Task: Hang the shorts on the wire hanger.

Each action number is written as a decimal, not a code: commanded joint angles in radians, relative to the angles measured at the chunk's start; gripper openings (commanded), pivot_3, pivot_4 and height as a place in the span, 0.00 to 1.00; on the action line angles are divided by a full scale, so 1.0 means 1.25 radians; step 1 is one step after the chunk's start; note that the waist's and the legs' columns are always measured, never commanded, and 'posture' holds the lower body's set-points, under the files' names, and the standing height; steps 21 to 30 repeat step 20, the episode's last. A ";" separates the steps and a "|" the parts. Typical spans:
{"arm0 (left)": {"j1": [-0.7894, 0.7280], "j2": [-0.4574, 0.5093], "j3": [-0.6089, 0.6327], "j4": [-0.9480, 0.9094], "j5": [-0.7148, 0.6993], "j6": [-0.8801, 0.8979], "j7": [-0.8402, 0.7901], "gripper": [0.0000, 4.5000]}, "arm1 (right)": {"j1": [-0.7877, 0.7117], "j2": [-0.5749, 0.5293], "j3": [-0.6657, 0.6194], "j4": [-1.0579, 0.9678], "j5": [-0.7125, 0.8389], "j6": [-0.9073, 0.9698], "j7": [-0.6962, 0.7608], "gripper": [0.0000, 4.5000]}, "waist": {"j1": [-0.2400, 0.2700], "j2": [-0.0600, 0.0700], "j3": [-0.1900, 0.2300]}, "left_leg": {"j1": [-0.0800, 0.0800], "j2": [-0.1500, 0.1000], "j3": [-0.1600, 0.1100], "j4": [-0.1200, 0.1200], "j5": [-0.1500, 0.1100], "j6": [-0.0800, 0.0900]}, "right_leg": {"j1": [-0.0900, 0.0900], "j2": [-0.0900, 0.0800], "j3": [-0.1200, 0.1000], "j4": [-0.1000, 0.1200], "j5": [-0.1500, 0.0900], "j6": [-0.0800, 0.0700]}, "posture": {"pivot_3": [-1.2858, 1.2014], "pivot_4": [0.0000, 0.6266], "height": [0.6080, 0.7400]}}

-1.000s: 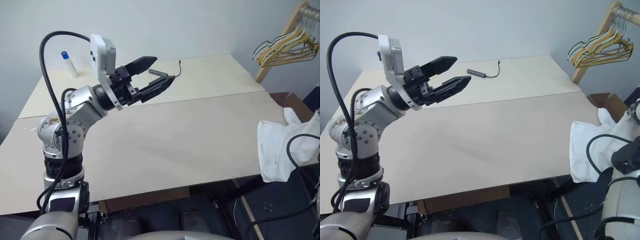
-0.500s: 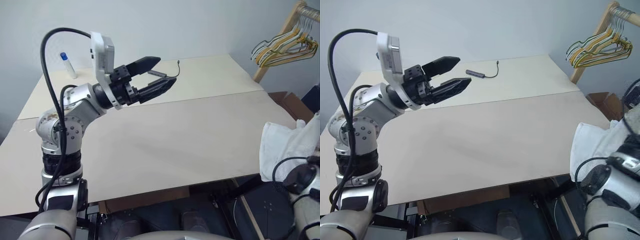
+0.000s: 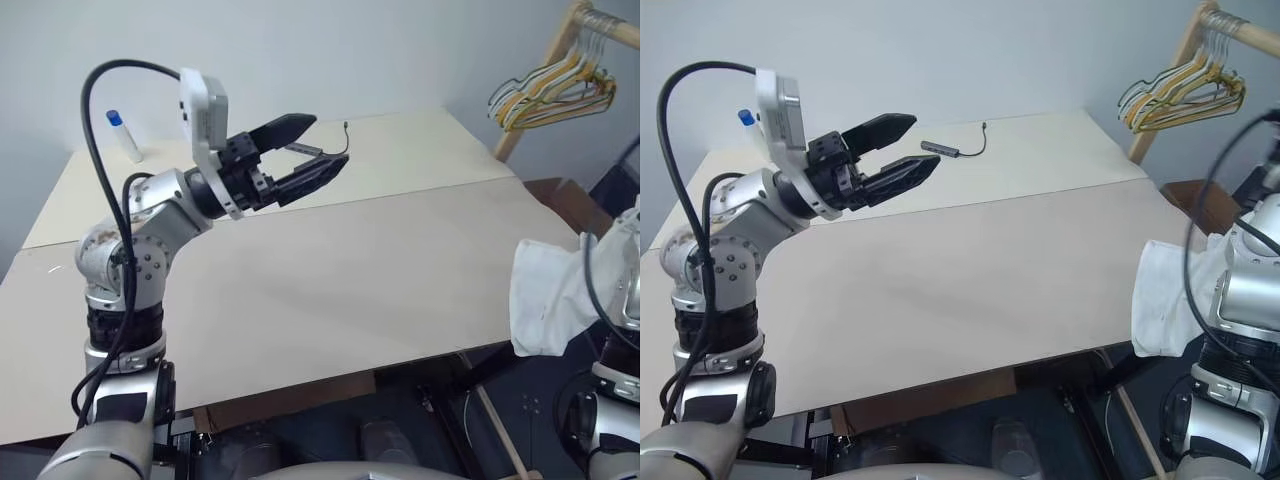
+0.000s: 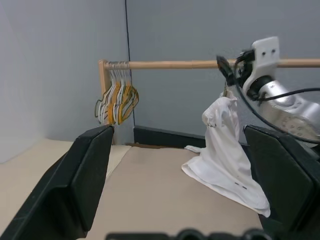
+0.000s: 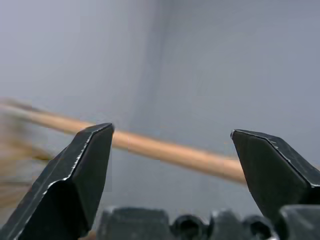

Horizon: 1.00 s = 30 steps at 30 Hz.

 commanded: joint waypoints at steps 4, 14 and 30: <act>0.112 0.092 -0.005 -0.056 0.084 -0.053 -0.027 1.00 | -0.016 -0.040 0.161 -0.062 0.244 0.068 0.507 0.98 | 0.013 -0.004 0.002 | 0.008 0.000 0.001 -0.003 0.000 0.000 | 0.000 0.001 0.002 0.000 0.000 0.000 | 0.52 0.00 1.00; 0.354 0.196 0.044 -0.181 0.148 -0.100 -0.037 1.00 | -0.138 -0.035 0.357 0.147 0.232 0.026 0.943 0.98 | 0.122 -0.010 0.006 | 0.006 0.000 0.005 -0.004 0.000 0.000 | -0.003 0.001 0.002 0.000 0.000 -0.001 | 0.58 0.00 1.00; 0.424 0.209 0.059 -0.209 0.151 -0.115 -0.040 1.00 | -0.098 -0.021 0.345 0.123 0.224 0.029 0.950 0.98 | 0.170 -0.010 0.006 | 0.000 0.001 0.008 -0.003 0.000 -0.001 | -0.007 0.000 -0.003 -0.001 0.001 -0.002 | 0.57 0.00 1.00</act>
